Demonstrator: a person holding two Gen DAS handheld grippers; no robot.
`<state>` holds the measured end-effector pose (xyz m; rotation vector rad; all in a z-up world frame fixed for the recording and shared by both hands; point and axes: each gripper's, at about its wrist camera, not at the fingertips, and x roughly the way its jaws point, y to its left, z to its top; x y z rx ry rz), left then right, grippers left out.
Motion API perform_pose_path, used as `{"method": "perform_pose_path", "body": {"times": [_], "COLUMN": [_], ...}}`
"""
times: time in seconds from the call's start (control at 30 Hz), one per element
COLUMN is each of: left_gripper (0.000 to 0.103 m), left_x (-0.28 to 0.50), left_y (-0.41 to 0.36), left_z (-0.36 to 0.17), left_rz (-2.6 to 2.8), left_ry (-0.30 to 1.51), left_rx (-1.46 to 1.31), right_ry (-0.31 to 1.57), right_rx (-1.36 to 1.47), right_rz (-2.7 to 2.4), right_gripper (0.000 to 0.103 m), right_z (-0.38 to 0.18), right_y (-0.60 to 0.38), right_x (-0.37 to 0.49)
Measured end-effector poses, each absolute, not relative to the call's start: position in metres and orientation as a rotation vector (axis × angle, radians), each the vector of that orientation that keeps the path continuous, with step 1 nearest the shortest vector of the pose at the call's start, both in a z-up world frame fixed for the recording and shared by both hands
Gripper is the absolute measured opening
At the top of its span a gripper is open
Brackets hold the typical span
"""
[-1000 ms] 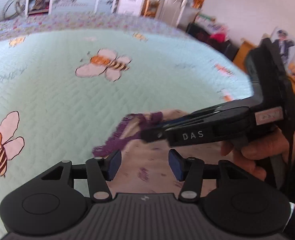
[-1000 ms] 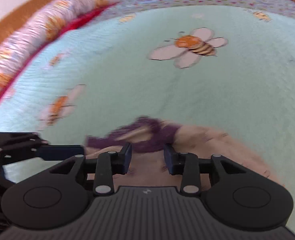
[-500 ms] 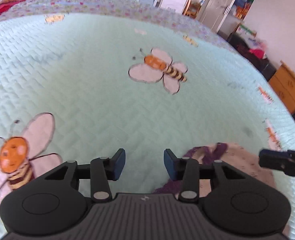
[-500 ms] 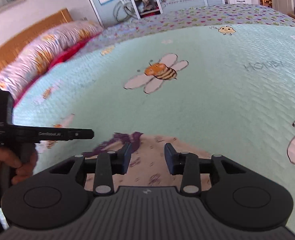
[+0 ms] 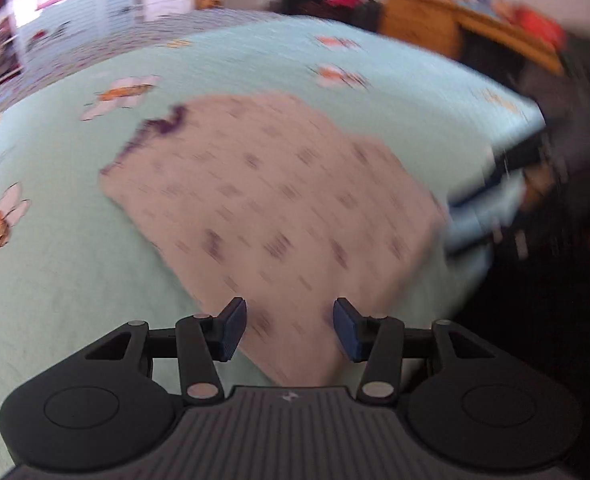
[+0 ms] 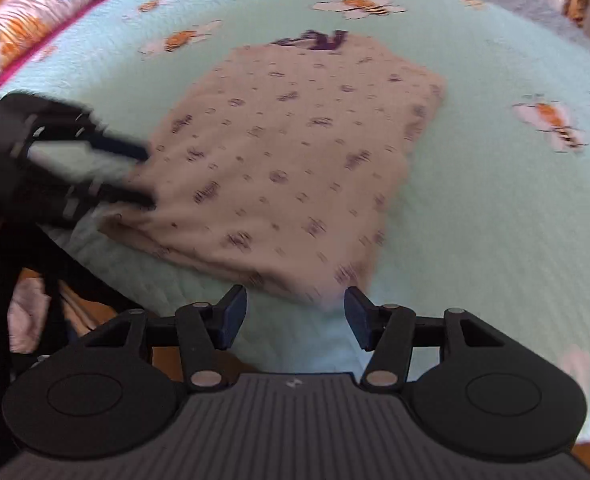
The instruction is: Fold clothes
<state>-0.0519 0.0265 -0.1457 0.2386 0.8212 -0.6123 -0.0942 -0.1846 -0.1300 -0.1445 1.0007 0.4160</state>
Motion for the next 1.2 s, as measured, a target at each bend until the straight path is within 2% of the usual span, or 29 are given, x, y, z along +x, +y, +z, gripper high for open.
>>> {"method": "perform_pose_path", "body": {"times": [0.13, 0.2, 0.23, 0.27, 0.4, 0.5, 0.63, 0.73, 0.87, 1.2], "left_gripper": [0.052, 0.052, 0.052, 0.052, 0.052, 0.052, 0.052, 0.052, 0.052, 0.052], "left_x": [-0.083, -0.080, -0.079, -0.078, -0.088, -0.096, -0.102, -0.112, -0.113, -0.112], "left_y": [0.019, 0.025, 0.030, 0.034, 0.050, 0.048, 0.025, 0.010, -0.002, -0.006], "left_z": [-0.156, -0.155, -0.155, -0.154, -0.132, -0.124, -0.133, -0.139, -0.156, -0.163], "left_rz": [-0.639, -0.615, -0.587, -0.557, -0.554, -0.568, -0.585, -0.618, -0.565, -0.520], "left_ry": [0.834, 0.853, 0.861, 0.869, 0.797, 0.738, 0.708, 0.663, 0.632, 0.630], "left_rx": [0.344, 0.331, 0.315, 0.296, 0.205, 0.219, 0.368, 0.483, 0.575, 0.581], "right_ry": [0.866, 0.799, 0.799, 0.801, 0.898, 0.871, 0.883, 0.885, 0.861, 0.693], "right_rx": [-0.088, -0.094, -0.127, -0.162, -0.430, -0.260, 0.155, 0.269, 0.673, 1.297], "right_rz": [0.388, 0.387, 0.384, 0.381, 0.243, 0.265, 0.381, 0.392, 0.303, 0.208], "right_gripper": [0.058, 0.067, 0.073, 0.073, 0.070, 0.070, 0.068, 0.066, 0.066, 0.066], "right_z": [-0.110, -0.108, -0.114, -0.122, -0.154, -0.134, -0.123, -0.134, -0.161, -0.205], "right_y": [-0.176, -0.160, -0.150, -0.140, -0.133, -0.158, -0.173, -0.162, -0.192, -0.251], "right_x": [-0.104, -0.104, -0.102, -0.100, -0.106, -0.122, -0.122, -0.120, -0.119, -0.130]}}
